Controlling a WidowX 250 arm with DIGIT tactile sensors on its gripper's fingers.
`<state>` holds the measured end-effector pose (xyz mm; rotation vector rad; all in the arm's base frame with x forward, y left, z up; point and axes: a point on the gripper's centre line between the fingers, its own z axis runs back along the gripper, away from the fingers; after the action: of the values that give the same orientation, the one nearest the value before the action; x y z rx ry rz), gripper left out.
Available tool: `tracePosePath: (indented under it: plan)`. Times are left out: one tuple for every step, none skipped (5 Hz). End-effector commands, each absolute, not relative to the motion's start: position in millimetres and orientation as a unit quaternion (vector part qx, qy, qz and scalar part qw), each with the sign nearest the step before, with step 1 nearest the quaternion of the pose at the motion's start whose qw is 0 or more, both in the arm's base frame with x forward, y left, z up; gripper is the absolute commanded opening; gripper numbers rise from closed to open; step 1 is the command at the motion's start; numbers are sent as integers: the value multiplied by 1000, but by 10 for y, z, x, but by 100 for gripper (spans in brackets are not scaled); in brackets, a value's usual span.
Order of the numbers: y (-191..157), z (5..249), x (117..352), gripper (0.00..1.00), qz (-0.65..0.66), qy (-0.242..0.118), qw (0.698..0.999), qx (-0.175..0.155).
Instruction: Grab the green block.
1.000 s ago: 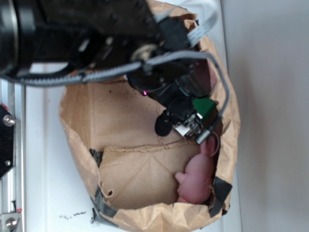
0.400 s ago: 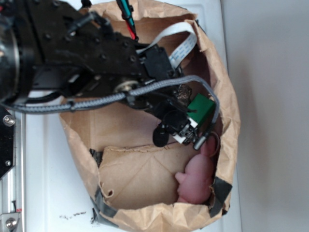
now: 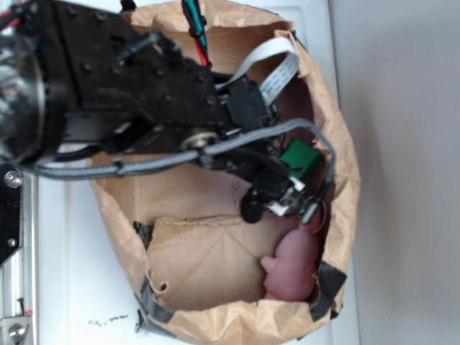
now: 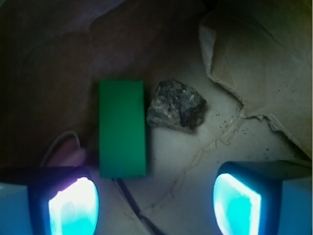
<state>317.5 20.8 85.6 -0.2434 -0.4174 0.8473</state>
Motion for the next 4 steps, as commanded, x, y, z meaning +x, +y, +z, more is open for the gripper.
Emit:
tracePosePath:
  plan:
    - [55,1053,3309,100,415,-220,874,-127]
    - [4,1051,3357,100,422,-227,868,-131]
    - [-27,1022,3395,100,422,-229,868,-130]
    - [-49,912,3439,100,423,-227,869,-120]
